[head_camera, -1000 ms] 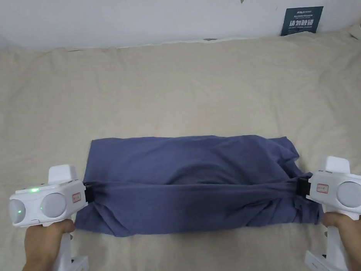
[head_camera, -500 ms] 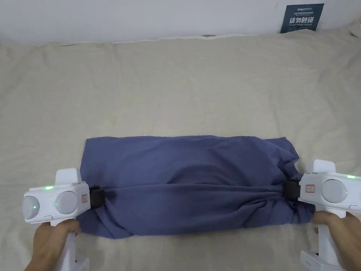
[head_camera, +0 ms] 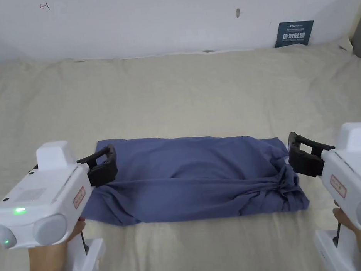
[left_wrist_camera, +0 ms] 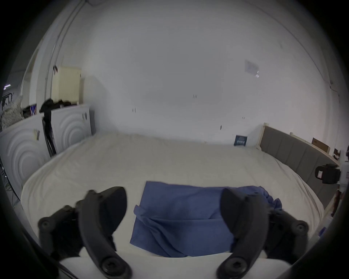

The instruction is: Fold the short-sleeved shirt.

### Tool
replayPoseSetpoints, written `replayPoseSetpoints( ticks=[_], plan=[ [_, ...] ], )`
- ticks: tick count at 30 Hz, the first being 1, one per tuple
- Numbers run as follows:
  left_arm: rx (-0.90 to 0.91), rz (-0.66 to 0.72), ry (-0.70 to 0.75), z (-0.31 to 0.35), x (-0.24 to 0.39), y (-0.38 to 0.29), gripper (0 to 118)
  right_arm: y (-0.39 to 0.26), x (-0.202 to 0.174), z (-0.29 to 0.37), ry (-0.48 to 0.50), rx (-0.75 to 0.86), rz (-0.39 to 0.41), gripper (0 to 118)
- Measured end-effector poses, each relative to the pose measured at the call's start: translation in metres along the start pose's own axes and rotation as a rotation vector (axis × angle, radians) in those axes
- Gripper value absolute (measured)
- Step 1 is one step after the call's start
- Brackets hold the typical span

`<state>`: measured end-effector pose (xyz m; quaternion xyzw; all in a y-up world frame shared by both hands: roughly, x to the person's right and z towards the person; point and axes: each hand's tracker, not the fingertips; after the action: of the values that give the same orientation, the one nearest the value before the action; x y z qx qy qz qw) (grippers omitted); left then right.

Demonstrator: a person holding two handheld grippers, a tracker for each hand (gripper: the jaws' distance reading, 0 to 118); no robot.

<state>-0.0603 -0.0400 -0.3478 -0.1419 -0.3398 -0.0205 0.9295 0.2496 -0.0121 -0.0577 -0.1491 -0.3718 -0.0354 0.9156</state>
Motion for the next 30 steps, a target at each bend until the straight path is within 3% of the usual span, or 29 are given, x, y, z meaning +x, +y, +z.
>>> replayPoseSetpoints(
  ticks=[2, 3, 4, 5, 14, 22, 24, 25, 26, 27, 28, 29, 30],
  plan=[
    [0.005, -0.008, 0.006, 0.014, 0.007, -0.004, 62, -0.006, -0.006, 0.017, -0.010, 0.039, 0.028, 71],
    [0.003, -0.005, 0.005, 0.019, 0.009, -0.007, 36, -0.008, -0.009, 0.024, -0.020, 0.044, 0.038, 52],
    [0.008, 0.002, 0.003, 0.022, 0.011, -0.011, 14, -0.011, -0.012, 0.031, -0.030, 0.047, 0.049, 23],
    [0.012, 0.011, -0.002, 0.026, 0.012, -0.016, 0, -0.015, -0.015, 0.036, -0.041, 0.058, 0.068, 5],
    [-0.085, -0.007, 0.004, 0.022, 0.006, -0.043, 0, -0.033, -0.016, 0.040, -0.018, 0.044, 0.059, 1],
    [-0.317, -0.074, 0.030, -0.047, -0.032, -0.059, 0, -0.035, -0.018, 0.015, -0.007, 0.005, 0.048, 1],
    [-0.371, -0.075, 0.021, -0.067, -0.042, -0.066, 7, -0.036, -0.018, 0.009, -0.005, -0.006, 0.051, 1],
    [-0.402, -0.061, 0.038, -0.077, -0.046, -0.068, 21, -0.037, -0.018, 0.005, -0.006, -0.010, 0.051, 1],
    [-0.445, -0.032, 0.048, -0.090, -0.052, -0.072, 47, -0.038, -0.018, 0.003, -0.007, -0.019, 0.051, 1],
    [-0.516, -0.011, 0.051, -0.103, -0.058, -0.077, 86, -0.039, -0.018, -0.001, -0.010, -0.026, 0.050, 1],
    [-0.552, 0.019, 0.092, -0.114, -0.063, -0.082, 106, -0.040, -0.017, -0.005, -0.013, -0.033, 0.049, 1],
    [-0.578, 0.038, 0.128, -0.123, -0.067, -0.088, 112, -0.041, -0.016, -0.009, -0.016, -0.041, 0.048, 1],
    [-0.597, 0.047, 0.168, -0.129, -0.070, -0.093, 108, -0.043, -0.016, -0.011, -0.021, -0.050, 0.047, 1]
  ],
)
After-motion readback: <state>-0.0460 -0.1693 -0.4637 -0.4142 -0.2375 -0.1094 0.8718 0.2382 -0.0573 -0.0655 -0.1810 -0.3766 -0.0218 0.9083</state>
